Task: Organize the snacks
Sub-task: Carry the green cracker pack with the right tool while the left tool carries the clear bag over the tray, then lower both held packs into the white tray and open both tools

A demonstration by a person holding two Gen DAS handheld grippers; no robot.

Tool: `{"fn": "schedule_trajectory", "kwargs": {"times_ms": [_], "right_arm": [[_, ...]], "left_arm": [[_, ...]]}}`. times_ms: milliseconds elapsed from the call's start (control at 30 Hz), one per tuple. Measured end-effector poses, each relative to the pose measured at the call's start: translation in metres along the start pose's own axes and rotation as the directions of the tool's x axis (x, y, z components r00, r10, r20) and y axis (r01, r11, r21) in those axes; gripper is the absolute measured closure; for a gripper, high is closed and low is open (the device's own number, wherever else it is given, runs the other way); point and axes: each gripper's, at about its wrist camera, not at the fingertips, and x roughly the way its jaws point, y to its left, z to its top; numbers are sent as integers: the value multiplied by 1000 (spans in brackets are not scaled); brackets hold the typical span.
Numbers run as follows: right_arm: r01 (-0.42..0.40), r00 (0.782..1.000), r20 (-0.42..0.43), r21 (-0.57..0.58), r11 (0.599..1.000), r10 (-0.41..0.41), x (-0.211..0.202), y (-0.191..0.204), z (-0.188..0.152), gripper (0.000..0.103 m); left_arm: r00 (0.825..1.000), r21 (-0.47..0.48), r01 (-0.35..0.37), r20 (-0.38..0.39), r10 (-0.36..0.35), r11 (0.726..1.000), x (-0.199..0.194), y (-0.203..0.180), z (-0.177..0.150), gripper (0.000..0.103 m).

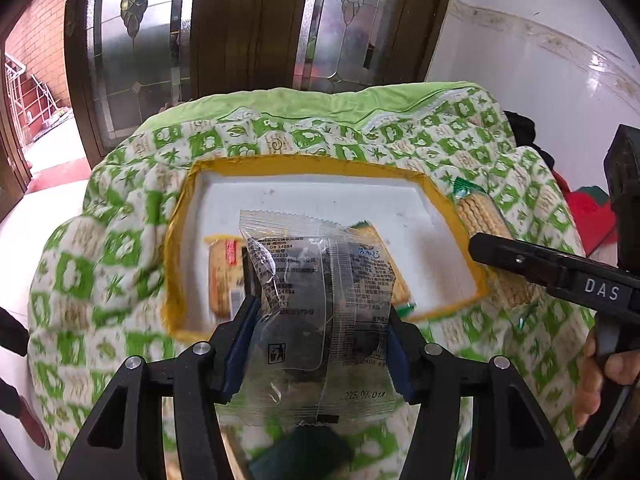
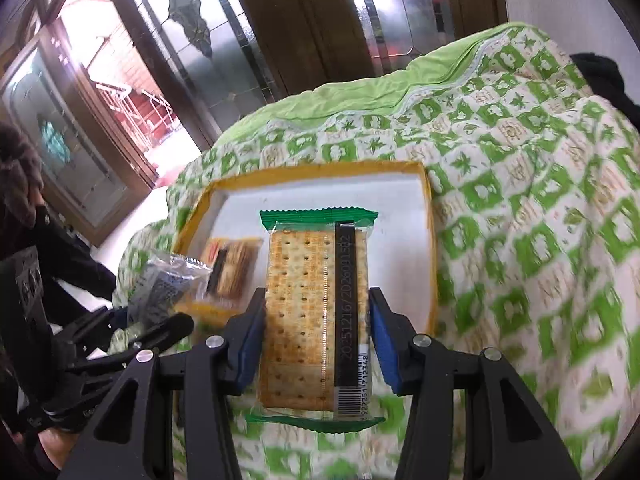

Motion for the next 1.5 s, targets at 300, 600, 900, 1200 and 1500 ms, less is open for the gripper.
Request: {"fn": "schedule_trajectory", "kwargs": {"times_ms": [300,600,900,1200,1500], "right_arm": [[36,998,-48,12,999,-35,43,-16,16,55],[88,990,-109,-1,996,-87,80,-31,21,55],[169,977,-124,-65,983,-176,94,-28,21,55],[160,976,-134,-94,983,-172,104,-22,17,55],[155,976,-133,-121,980,-171,107,-16,14,55]], "left_arm": [[999,-40,10,-53,-12,999,54,-2,24,42],[997,-32,-5,-75,3,999,82,1,25,42],[997,-28,12,-82,-14,1000,88,-13,19,42],[994,-8,-65,-86,64,998,96,5,22,42],[994,-1,-83,-71,83,997,96,2,19,40]]}}
